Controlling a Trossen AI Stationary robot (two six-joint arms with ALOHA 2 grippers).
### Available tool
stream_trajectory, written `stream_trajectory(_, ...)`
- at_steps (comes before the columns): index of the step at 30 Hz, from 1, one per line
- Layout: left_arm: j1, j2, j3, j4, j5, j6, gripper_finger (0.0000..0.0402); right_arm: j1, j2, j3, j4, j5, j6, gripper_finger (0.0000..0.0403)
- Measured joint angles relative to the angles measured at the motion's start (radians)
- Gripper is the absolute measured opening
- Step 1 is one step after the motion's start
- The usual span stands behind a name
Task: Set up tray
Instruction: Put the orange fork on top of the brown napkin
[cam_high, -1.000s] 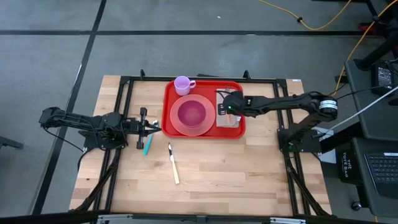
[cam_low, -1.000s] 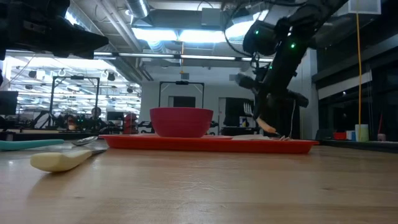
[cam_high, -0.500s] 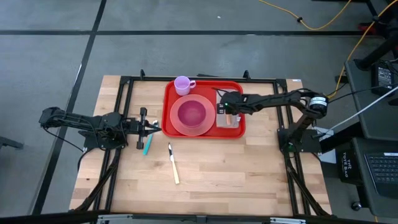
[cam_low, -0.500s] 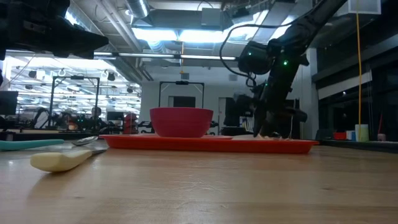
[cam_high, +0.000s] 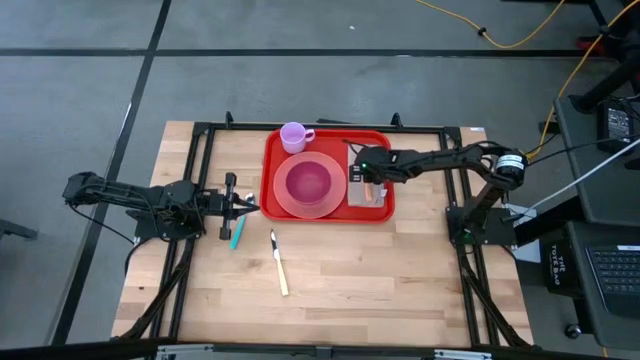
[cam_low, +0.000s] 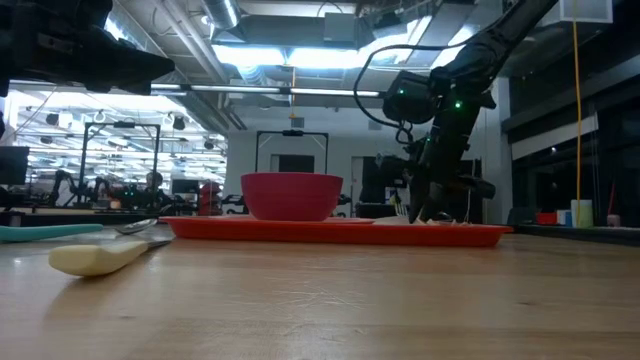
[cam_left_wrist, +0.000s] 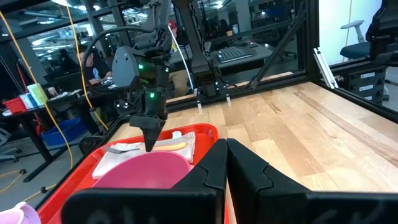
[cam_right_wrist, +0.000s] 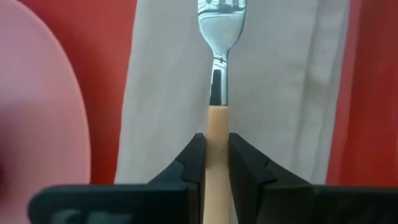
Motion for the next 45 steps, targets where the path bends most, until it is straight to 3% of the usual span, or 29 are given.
stream_trajectory(25,0.000,0.000,0.000,0.000,0.000,0.000,0.0003,-0.012,0.000,0.000,0.001,-0.079,-0.004,0.0054)
stream_trajectory(34,0.000,0.000,0.000,0.000,0.000,0.000,0.0002,-0.012,0.000,0.000,0.002,-0.079,-0.001,0.0087)
stream_trajectory(45,0.000,0.000,0.000,0.000,0.000,0.000,0.0003,-0.014,-0.006,-0.001,0.003,-0.079,-0.045,0.0092)
